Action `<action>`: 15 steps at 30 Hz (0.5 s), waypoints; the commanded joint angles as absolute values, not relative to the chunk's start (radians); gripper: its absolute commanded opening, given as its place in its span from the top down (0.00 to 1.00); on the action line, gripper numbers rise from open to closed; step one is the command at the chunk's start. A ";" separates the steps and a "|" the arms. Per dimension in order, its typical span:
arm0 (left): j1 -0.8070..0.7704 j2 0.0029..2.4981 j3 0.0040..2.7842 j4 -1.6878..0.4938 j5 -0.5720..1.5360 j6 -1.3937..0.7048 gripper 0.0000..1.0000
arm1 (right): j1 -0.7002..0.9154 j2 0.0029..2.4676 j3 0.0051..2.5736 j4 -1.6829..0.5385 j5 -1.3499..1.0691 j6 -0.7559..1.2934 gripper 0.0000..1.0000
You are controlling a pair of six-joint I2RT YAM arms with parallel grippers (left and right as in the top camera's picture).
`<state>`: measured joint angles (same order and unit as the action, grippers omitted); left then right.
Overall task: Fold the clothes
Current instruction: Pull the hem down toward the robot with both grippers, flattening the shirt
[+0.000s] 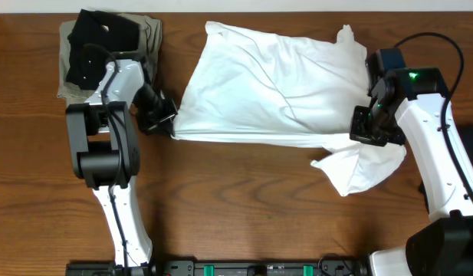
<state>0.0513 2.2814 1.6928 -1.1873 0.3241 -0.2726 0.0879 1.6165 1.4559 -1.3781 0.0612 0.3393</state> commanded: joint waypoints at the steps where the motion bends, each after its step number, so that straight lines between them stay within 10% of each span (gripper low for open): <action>1: 0.072 2.265 1.672 -1.194 0.249 -0.263 0.94 | 0.079 1.603 1.462 -1.352 -0.026 0.249 0.99; 15: 0.075 1.885 1.672 -1.230 0.250 -0.253 0.94 | 0.080 1.602 1.552 -1.295 -0.080 0.229 0.99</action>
